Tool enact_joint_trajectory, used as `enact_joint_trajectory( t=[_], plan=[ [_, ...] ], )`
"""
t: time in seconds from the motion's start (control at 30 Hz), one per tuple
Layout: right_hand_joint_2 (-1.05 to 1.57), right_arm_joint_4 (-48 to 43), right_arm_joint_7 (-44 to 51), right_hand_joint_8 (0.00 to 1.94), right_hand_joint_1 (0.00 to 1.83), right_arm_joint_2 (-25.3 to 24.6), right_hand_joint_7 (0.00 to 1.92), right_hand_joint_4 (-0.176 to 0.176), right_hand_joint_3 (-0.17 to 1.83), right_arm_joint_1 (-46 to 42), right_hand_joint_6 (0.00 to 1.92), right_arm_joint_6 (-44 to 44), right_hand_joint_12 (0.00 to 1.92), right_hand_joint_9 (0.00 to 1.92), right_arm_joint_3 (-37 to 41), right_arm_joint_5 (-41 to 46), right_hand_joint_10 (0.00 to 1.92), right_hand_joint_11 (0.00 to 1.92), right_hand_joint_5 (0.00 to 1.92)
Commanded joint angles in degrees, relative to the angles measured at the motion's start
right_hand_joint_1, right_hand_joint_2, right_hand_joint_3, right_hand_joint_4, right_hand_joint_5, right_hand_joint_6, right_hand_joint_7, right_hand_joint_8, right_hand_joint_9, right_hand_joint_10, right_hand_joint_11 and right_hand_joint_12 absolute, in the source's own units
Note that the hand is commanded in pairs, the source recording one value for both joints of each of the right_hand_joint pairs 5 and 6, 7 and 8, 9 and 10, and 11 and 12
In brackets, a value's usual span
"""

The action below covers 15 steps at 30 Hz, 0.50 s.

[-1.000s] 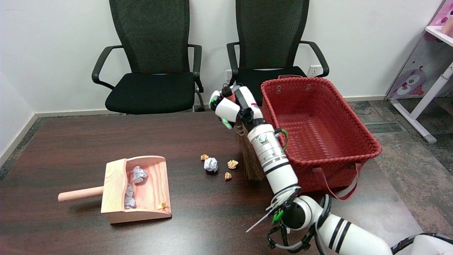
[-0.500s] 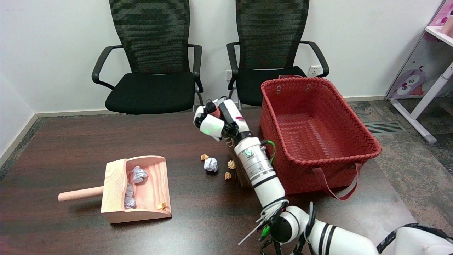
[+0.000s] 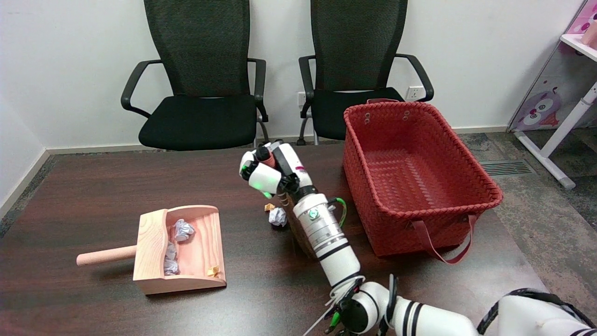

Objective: Sweep the paper ball into the dustpan.

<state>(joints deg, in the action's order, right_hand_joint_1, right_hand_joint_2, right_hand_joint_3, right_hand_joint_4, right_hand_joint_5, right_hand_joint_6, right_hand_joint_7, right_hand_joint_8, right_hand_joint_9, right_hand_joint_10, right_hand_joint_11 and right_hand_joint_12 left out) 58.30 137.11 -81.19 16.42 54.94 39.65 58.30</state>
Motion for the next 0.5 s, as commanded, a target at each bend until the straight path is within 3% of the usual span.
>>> enact_joint_trajectory(
  t=[0.03,0.5],
  plan=[
    [1.18,-5.3,-14.6,1.92,0.72,-5.6,1.92,0.001,1.83,1.9,1.92,3.1,1.92,1.92,-3.6,-0.6,1.92,1.92,1.92],
    [1.17,-3.9,-27.0,1.92,0.7,-5.8,1.92,0.001,1.83,2.6,1.92,5.2,1.92,1.92,-3.1,1.0,1.92,1.92,1.92]
  ],
)
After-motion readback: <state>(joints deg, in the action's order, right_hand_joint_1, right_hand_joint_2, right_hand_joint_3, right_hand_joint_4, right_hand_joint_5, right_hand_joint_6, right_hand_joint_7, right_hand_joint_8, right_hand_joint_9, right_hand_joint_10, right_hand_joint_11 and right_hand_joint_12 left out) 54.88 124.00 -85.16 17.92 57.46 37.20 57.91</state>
